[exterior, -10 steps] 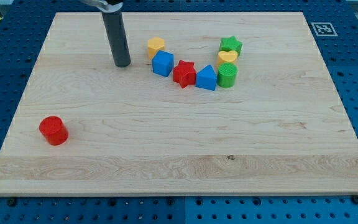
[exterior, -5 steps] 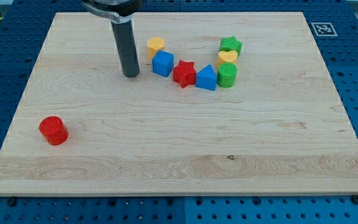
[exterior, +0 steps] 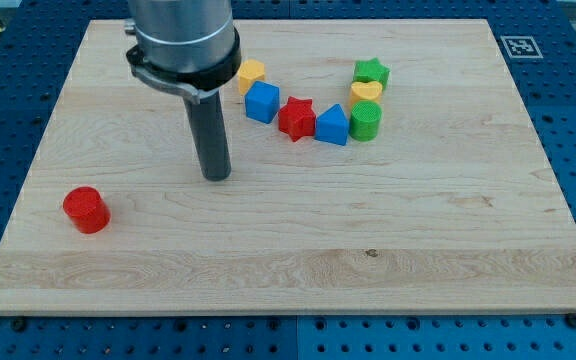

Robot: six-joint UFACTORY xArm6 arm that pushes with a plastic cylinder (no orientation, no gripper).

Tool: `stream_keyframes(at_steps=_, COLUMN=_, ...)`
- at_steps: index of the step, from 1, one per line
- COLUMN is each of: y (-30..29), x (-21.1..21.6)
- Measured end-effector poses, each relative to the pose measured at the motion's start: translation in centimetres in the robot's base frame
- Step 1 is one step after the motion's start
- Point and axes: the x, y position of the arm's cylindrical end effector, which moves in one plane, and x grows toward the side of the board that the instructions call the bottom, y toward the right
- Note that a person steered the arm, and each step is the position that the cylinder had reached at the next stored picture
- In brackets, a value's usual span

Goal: Move your arm parallel to the right of the red circle

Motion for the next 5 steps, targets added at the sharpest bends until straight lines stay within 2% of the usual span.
stream_keyframes(at_steps=3, y=0.4, x=4.1)
stream_keyframes(at_steps=5, y=0.4, x=8.9)
